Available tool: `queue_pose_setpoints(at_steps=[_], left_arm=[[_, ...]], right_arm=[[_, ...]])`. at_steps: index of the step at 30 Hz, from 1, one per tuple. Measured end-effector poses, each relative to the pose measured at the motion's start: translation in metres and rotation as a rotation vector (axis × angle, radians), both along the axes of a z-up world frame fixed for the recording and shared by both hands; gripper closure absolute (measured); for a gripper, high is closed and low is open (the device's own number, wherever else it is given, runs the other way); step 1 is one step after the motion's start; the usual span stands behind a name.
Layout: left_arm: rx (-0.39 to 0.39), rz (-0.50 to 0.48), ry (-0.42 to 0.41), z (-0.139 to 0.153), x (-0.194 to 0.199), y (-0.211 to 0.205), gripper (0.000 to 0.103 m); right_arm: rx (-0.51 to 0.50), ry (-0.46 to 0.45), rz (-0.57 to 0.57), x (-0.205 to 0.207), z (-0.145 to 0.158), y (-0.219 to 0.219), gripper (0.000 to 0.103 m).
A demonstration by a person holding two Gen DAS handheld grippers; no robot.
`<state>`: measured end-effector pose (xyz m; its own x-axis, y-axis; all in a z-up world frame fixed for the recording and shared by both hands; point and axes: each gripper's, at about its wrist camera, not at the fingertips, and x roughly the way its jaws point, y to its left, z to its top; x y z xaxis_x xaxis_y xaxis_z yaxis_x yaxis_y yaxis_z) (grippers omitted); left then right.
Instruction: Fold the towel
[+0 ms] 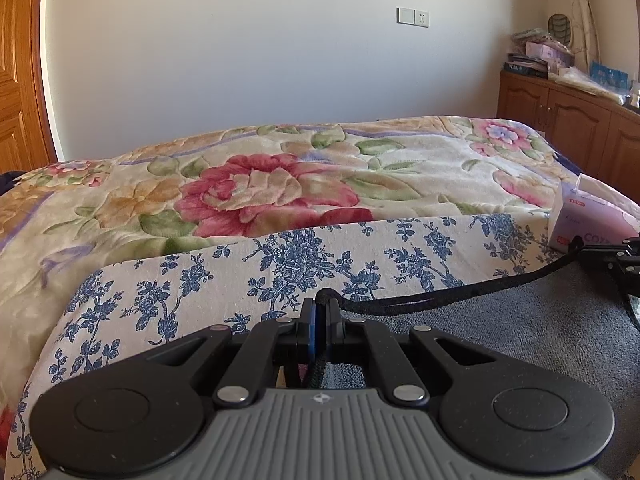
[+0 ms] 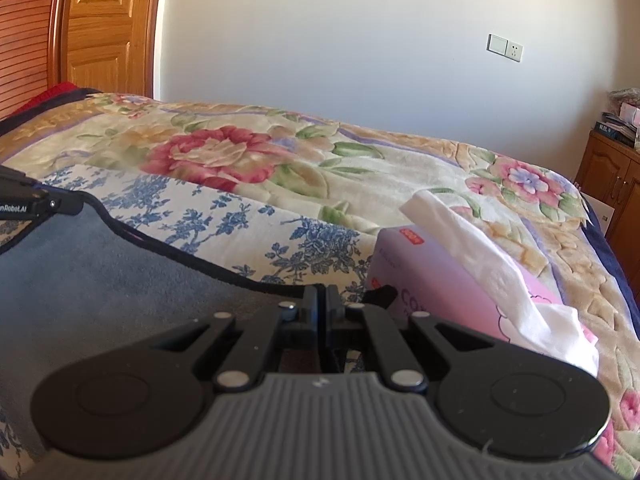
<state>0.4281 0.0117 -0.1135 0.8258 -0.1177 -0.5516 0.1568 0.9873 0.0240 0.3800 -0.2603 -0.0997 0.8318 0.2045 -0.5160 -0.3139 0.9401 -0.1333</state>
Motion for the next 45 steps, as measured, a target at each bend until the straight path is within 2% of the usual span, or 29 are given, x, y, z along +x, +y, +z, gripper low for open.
queue_pose_setpoints(at_steps=[4,6,7,9,15,18,24,36,45], left_arm=[[0.008,-0.003,0.011,-0.002,0.002,-0.002,0.096],[0.013,0.002,0.013,-0.003,0.001,-0.002,0.093],[0.014,0.004,0.013,-0.004,0.001,-0.002,0.087],[0.01,0.005,0.013,-0.003,-0.001,-0.002,0.069],[-0.004,0.007,0.012,0.014,-0.011,-0.004,0.049],[0.008,0.004,-0.002,0.028,-0.02,-0.007,0.044],[0.004,0.013,-0.029,0.059,-0.042,-0.008,0.039],[0.007,0.017,-0.066,0.122,-0.096,-0.008,0.035],[0.022,0.006,-0.091,0.153,-0.135,-0.01,0.034]], right_arm=[[0.003,0.018,-0.004,0.002,-0.002,0.0,0.098],[0.007,0.019,-0.009,0.0,-0.003,0.0,0.086],[0.011,0.018,-0.01,-0.001,-0.002,-0.001,0.081],[0.014,0.019,-0.009,-0.004,0.0,-0.001,0.06],[0.03,0.01,-0.005,-0.02,0.02,0.0,0.059],[0.045,0.01,-0.006,-0.03,0.031,0.002,0.059],[0.068,0.01,-0.011,-0.053,0.052,0.003,0.059],[0.098,-0.011,-0.015,-0.109,0.093,0.003,0.059],[0.104,-0.028,-0.012,-0.142,0.114,0.003,0.059]])
